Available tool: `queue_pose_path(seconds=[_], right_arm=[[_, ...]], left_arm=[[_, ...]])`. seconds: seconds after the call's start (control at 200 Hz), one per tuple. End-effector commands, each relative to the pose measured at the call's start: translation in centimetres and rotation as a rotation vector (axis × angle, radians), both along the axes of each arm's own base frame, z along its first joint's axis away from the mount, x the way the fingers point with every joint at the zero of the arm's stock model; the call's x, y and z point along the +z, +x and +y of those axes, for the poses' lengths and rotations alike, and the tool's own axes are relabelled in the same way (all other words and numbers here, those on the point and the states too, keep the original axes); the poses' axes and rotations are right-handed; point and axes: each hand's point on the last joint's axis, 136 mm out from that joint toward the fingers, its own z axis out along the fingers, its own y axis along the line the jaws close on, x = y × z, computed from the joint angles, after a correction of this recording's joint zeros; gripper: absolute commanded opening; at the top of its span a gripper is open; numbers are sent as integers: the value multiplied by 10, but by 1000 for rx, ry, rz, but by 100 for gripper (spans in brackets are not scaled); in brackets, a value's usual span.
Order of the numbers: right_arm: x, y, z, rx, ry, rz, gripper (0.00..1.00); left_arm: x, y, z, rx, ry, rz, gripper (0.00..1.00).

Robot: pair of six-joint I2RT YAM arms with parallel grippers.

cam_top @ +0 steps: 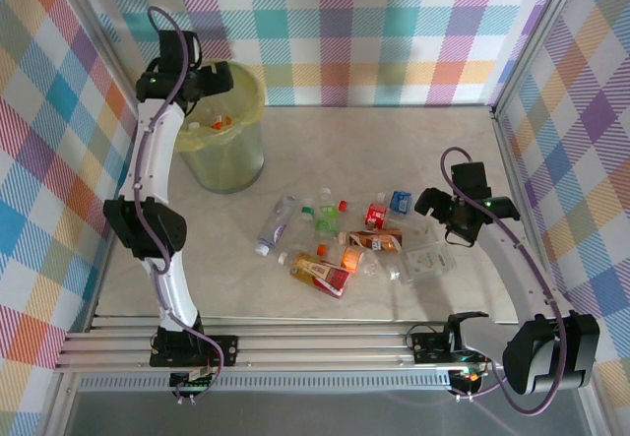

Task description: Put the plastic bottles in the bin

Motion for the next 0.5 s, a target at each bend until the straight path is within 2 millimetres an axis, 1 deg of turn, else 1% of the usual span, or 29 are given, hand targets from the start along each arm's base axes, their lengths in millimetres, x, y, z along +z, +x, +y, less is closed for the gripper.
queue_pose_path(seconds=[0.0,0.1,0.25,0.365,0.495], right_arm=[[1,0,-1,-6,7,0,100],[2,0,-1,-5,6,0,100],[1,1,0,-5,7,-2,100],[1,1,0,-3,11,-2,100],[0,1,0,-4,11,-2,100]], left_arm=[[70,-22,2,-10,-34,-165,100],[95,-38,-2,-27,-47,-216,100],[124,-65,-14,-68,-56,-275,100],[140,-88,-29,-108,-62,-318,100],[148,-116,-45,-155,-79,-362,100]])
